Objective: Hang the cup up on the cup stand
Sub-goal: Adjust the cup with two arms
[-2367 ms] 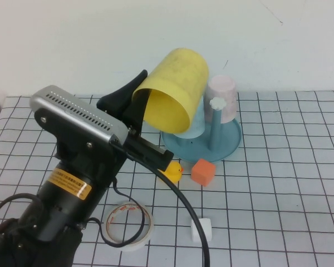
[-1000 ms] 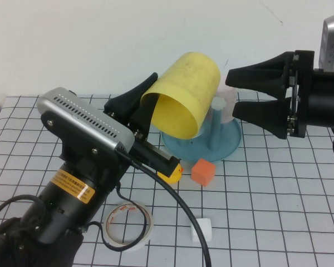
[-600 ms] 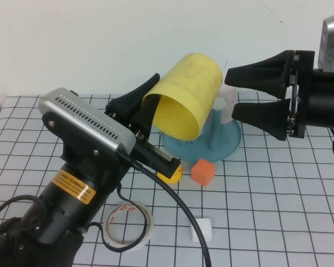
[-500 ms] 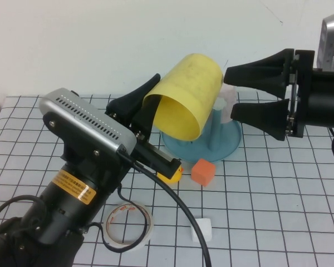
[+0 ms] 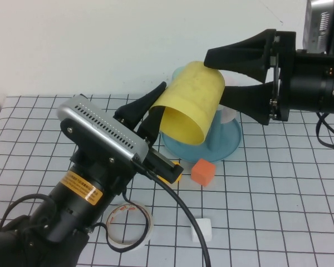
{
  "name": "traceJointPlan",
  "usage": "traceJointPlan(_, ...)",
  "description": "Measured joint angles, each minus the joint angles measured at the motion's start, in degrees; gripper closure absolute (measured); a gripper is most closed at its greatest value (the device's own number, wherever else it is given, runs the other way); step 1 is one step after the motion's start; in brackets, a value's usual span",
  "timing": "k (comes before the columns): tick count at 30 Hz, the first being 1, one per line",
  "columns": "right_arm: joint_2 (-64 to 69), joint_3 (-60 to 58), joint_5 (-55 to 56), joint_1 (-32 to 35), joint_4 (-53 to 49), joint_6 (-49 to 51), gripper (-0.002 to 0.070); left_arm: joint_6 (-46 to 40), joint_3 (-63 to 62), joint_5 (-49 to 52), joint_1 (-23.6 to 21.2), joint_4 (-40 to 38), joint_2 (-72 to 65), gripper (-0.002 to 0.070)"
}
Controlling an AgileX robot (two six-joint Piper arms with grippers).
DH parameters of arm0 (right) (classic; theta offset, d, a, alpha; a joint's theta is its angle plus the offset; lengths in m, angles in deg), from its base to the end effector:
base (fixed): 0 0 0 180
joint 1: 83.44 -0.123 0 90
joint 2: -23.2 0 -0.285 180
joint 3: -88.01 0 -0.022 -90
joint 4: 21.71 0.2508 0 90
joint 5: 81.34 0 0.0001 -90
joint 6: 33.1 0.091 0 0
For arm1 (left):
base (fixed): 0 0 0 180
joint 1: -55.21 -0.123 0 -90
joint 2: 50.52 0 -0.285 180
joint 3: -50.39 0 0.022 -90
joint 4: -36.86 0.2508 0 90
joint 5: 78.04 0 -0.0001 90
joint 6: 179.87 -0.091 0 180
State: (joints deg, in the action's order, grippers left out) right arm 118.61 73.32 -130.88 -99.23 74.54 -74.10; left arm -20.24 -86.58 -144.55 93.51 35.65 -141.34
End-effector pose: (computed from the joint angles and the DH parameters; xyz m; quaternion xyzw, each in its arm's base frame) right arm 0.2968 0.1555 0.3280 0.0178 0.7565 0.6018 0.2555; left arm 0.2241 -0.1748 0.2850 0.2625 0.4884 -0.1278 0.8223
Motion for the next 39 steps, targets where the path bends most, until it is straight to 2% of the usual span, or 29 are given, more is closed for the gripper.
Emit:
traceJointPlan(29, 2.9, 0.0, -0.1, -2.5, 0.1, 0.2, -0.0017, -0.1, -0.1, 0.5, 0.0, 1.5, -0.5, 0.0671)
traceJointPlan(31, 2.9, 0.0, -0.1, -2.5, 0.1, 0.2, 0.0006, -0.1, -0.1, 0.5, 0.0, 1.5, -0.5, 0.0671)
traceJointPlan(34, 2.9, 0.0, 0.3, -2.5, 0.1, 0.2, 0.0087, -0.3, -0.1, 0.5, 0.0, 1.2, -0.5, 0.0671)
traceJointPlan(39, 2.9, 0.0, 0.3, -2.5, 0.1, 0.2, 0.0085, -0.3, -0.1, 0.5, 0.0, 1.2, -0.5, 0.0671)
